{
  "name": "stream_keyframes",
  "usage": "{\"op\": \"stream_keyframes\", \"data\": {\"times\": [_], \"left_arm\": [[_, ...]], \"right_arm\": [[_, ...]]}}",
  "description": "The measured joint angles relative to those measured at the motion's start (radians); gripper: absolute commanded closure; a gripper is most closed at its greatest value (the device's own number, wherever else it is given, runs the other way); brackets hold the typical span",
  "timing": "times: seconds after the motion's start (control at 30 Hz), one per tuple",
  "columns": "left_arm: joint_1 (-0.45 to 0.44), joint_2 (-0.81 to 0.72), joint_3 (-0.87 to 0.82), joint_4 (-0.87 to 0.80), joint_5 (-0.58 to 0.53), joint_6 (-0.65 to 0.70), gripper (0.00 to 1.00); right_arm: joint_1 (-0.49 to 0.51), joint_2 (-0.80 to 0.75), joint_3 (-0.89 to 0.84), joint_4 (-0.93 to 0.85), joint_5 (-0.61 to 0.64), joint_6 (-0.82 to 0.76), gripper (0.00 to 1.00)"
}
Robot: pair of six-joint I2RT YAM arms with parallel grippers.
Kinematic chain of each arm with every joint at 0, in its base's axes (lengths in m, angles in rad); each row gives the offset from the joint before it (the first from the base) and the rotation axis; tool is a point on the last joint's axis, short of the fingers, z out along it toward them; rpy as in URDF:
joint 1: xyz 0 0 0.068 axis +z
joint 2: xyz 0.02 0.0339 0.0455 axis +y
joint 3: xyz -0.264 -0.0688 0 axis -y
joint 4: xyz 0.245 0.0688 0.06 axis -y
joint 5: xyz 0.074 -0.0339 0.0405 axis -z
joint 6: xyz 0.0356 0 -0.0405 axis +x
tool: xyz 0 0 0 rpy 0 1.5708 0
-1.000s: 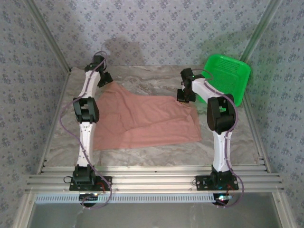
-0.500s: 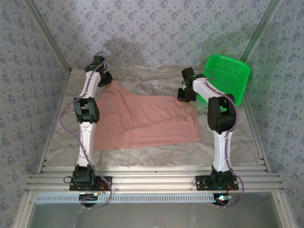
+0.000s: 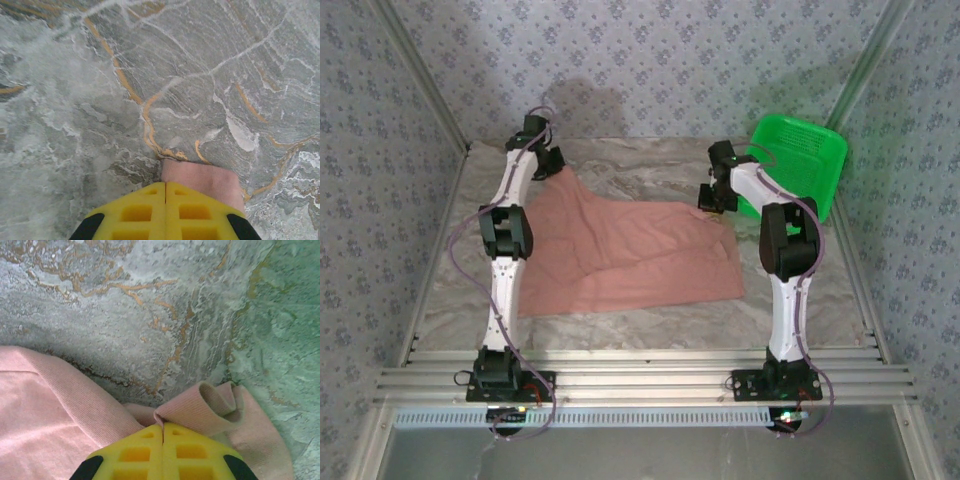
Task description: Fold and stack the t-shirts
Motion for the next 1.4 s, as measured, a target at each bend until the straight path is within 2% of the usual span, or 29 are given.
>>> {"op": "stream_keyframes", "data": {"times": [0.47,0.63,0.93,1.1,1.4], "left_arm": [[0.003,-0.256,-0.01,-0.016,0.001,0.074,1.0],[0.004,-0.38,-0.138,-0.012,0.001,0.09,1.0],[0.015,-0.637,-0.56,0.057,0.016,0.095,1.0],[0.045,-0.844,-0.871,0.129,0.031,0.06,1.0],[0.072,-1.173,-1.329,0.224,0.011,-0.05,1.0]], "right_arm": [[-0.019,-0.08,0.0,0.04,0.016,0.008,1.0],[-0.028,-0.106,0.0,0.041,0.002,0.008,1.0],[-0.031,-0.186,-0.05,0.039,-0.035,0.007,1.0],[-0.031,-0.257,-0.134,0.031,-0.043,0.007,1.0],[-0.03,-0.391,-0.315,0.013,-0.042,-0.001,1.0]]}}
